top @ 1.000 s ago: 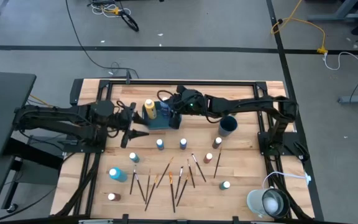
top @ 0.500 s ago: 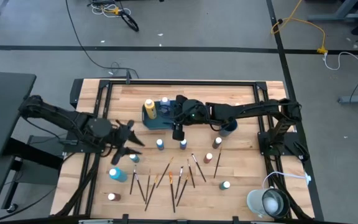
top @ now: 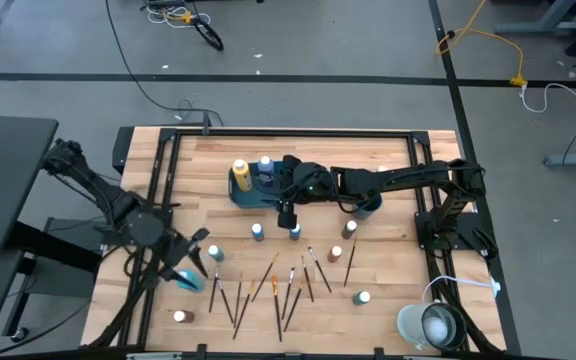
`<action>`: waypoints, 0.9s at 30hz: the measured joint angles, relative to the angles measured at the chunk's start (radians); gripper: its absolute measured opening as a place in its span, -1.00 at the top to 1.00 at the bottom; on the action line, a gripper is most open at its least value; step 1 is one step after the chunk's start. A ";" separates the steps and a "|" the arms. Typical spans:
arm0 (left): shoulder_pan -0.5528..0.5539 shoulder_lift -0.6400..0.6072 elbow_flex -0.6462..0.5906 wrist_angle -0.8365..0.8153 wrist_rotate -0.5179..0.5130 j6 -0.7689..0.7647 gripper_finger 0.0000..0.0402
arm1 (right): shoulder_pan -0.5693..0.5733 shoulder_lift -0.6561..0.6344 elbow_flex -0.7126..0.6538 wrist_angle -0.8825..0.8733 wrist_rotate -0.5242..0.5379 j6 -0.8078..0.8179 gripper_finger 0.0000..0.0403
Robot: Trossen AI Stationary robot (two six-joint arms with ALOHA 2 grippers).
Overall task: Pick & Place Paint Supplies
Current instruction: Put the big light blue paint bottle into the blue bin
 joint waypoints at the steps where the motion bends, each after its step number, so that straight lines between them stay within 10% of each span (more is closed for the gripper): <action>1: -0.017 0.000 0.000 -0.011 -0.005 0.021 0.18 | 0.000 0.000 0.000 0.000 0.000 0.000 0.05; 11: -0.141 -0.060 -0.015 -0.121 -0.297 0.067 0.18 | 0.000 0.000 0.000 0.006 0.000 0.003 0.05; 27: -0.172 -0.381 -0.351 0.120 -0.230 -0.035 0.18 | 0.000 0.001 0.000 0.039 -0.001 0.002 0.05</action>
